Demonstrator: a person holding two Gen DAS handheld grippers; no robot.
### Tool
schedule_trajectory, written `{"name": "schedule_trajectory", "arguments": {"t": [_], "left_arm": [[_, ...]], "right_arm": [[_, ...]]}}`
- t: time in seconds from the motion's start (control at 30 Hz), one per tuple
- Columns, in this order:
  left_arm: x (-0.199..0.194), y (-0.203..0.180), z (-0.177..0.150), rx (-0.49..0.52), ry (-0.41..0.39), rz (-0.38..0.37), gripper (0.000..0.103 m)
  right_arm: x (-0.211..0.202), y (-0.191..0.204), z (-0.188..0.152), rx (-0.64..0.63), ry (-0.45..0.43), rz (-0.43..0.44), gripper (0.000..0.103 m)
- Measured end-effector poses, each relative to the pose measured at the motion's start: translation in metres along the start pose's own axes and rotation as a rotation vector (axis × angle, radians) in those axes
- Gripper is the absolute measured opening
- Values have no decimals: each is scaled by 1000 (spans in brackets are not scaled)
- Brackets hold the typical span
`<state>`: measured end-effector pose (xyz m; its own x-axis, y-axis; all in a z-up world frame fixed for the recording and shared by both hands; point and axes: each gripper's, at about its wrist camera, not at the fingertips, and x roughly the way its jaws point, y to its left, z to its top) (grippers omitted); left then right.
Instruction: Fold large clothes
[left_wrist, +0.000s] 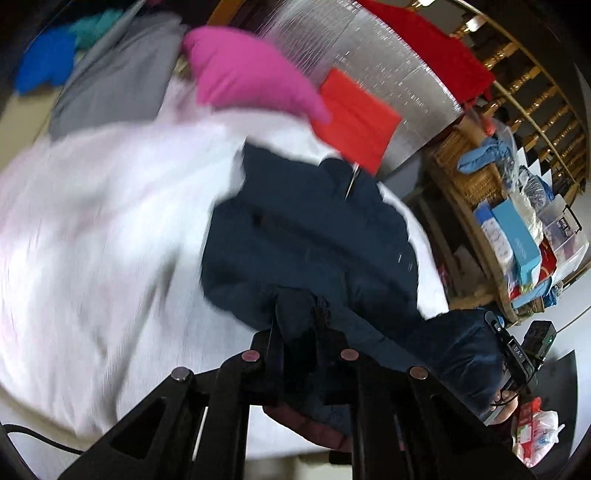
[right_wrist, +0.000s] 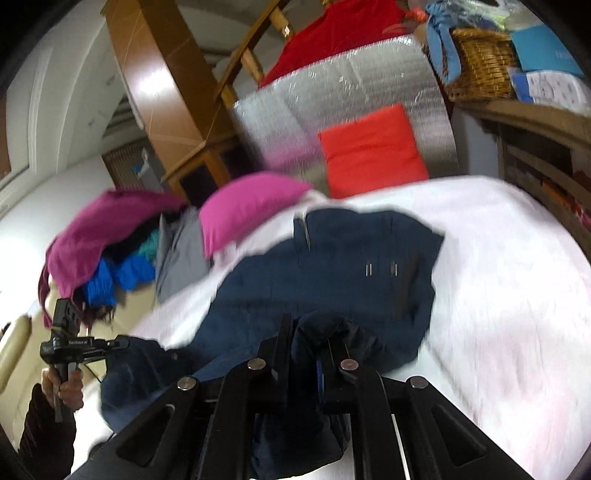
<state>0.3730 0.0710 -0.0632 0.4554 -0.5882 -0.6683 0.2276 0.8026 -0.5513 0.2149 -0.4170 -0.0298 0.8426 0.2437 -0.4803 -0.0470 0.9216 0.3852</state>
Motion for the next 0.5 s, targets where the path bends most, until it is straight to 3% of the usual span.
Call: {"name": "schedule_trajectory", "arguments": {"t": [0.03, 0.23, 0.4, 0.5], "left_arm": [[6, -2, 6, 0, -8, -7, 13], [33, -17, 113, -26, -67, -61, 13], [86, -17, 188, -22, -100, -17, 12], [133, -10, 222, -38, -73, 14, 12]], "right_arm": [[5, -1, 11, 15, -19, -1, 10], [58, -17, 90, 76, -94, -41, 10], [128, -48, 143, 126, -122, -110, 10], [185, -89, 167, 219, -106, -128, 9]]}}
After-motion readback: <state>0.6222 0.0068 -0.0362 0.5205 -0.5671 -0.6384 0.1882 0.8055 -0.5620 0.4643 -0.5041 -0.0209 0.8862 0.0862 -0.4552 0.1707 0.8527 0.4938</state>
